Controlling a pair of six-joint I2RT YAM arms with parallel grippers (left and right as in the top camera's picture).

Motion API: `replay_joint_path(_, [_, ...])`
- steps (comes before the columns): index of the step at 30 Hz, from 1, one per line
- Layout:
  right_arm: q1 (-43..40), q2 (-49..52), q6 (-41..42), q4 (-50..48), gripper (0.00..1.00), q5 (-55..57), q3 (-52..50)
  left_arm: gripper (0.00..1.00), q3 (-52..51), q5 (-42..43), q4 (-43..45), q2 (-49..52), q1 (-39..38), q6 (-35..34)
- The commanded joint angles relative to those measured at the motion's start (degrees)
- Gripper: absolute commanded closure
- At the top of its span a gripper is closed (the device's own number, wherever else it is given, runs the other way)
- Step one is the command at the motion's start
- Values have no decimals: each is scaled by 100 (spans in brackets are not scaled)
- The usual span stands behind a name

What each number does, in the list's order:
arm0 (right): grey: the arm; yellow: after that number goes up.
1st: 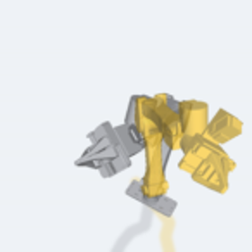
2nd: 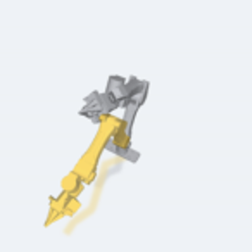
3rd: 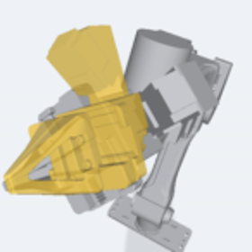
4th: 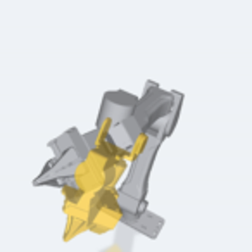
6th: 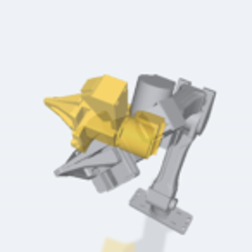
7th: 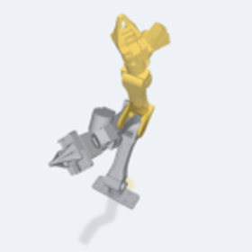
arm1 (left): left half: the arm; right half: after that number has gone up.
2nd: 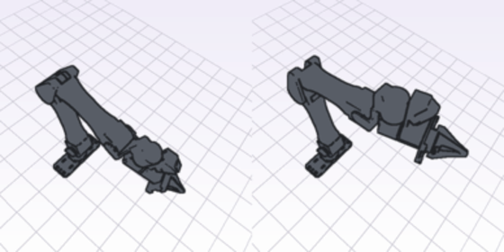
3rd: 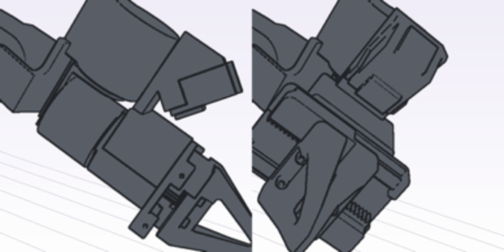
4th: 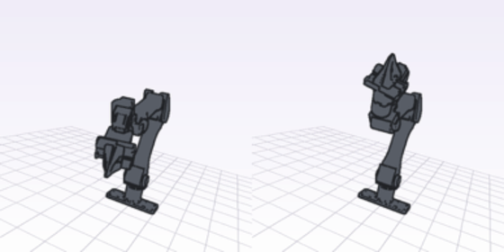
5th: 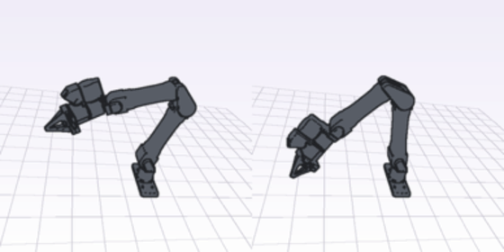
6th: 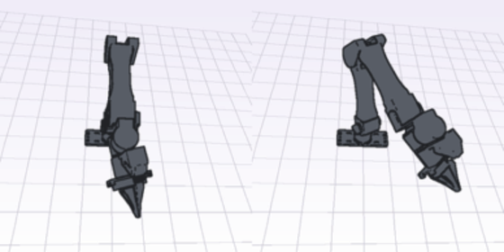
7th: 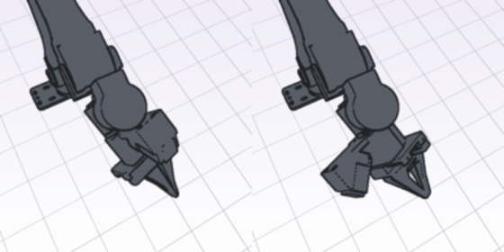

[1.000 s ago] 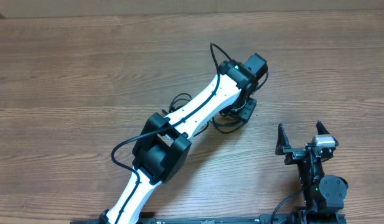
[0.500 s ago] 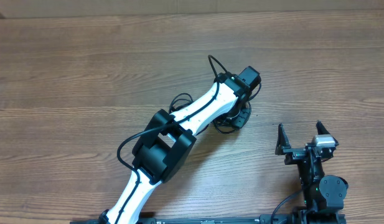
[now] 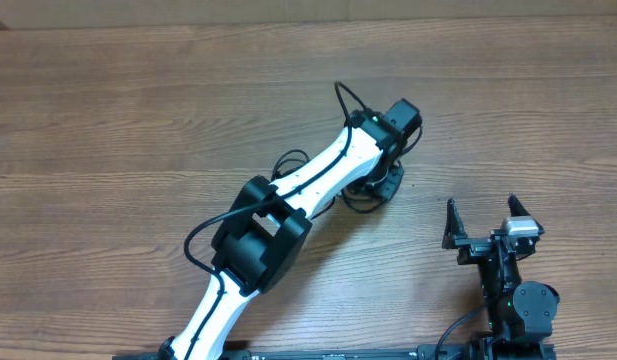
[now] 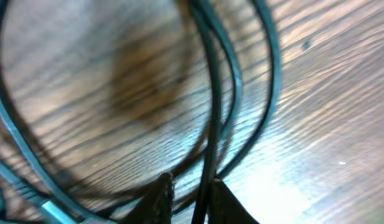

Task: Untangle cables
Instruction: 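Lower and close the left gripper on the cable loop, then lift the grasped cable up and toward the center with the left gripper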

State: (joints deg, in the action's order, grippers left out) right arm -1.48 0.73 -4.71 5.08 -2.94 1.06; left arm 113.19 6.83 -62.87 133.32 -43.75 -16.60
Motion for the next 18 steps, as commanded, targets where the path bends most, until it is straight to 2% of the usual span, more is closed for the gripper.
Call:
replay_joint_path(1, [-15, -57, -4, -37, 0, 33, -57, 92, 476, 50, -199, 44, 50, -31])
replay_joint_path(2, [-15, -57, -4, -37, 0, 33, -57, 96, 601, 74, -317, 39, 50, -33])
replay_joint_path(8, [-15, -57, -4, -37, 0, 33, -57, 96, 1478, 402, -1001, 26, 70, -37])
replay_joint_path(18, [-15, -57, -4, -37, 0, 33, -57, 96, 3880, 673, -2385, -439, 98, -470])
